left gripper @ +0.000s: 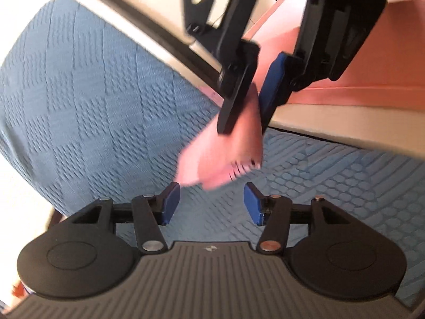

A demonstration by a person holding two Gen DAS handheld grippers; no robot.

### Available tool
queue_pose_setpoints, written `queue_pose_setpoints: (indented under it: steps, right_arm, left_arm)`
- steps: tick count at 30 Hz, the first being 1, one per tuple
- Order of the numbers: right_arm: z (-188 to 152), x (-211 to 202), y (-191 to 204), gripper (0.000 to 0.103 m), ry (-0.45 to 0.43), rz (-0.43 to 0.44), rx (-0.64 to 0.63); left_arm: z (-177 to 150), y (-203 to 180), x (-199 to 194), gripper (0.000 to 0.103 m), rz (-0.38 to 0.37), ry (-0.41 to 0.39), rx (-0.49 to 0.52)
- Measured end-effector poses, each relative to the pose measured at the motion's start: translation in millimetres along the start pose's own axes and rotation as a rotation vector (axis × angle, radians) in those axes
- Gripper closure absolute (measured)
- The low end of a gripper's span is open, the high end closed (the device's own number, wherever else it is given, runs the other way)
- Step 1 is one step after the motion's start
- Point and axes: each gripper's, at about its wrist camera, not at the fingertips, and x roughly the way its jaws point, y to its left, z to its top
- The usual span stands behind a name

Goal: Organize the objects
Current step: 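Close the left gripper on the rolled bag while the right gripper holds its end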

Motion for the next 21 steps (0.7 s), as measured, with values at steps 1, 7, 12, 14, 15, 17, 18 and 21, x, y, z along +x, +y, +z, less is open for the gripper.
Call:
queue_pose_setpoints:
  steps: [1, 7, 12, 14, 15, 17, 18, 21]
  right_arm:
    - [-0.2, 0.4, -0.8, 0.086, 0.012, 0.006, 0.005]
    - [-3.4, 6.9, -2.5, 0.086, 0.103, 0.042, 0.037]
    - [-4.5, 9.7, -1.5, 0.086, 0.143, 0.052, 0.046]
    - [-3.0, 7.4, -2.7, 0.086, 0.139, 0.052, 0.058]
    - [-2.0, 6.6, -2.5, 0.085, 0.136, 0.05, 0.059]
    - [0.8, 4.8, -1.5, 0.085, 0.124, 0.058, 0.054]
    - [2.0, 3.8, -1.0, 0.085, 0.12, 0.063, 0.048]
    - [6.0, 0.7, 1.7, 0.085, 0.099, 0.081, 0.039]
  left_arm:
    - [-0.1, -1.8, 0.8, 0.044, 0.017, -0.005, 0.018]
    - [-2.7, -5.3, 9.0, 0.044, 0.026, -0.012, 0.058]
    - [-3.9, -9.4, 16.0, 0.059, 0.036, -0.019, 0.101]
    - [-4.1, -6.4, 18.4, 0.08, 0.022, -0.011, 0.089]
    - [-4.3, -3.2, 19.0, 0.084, -0.011, -0.008, 0.078]
    - [-3.2, 2.0, 19.7, 0.085, -0.008, -0.001, 0.052]
    - [-1.7, 5.4, 19.6, 0.085, -0.002, 0.003, 0.042]
    - [0.6, 15.6, 17.5, 0.085, 0.0, 0.017, 0.011]
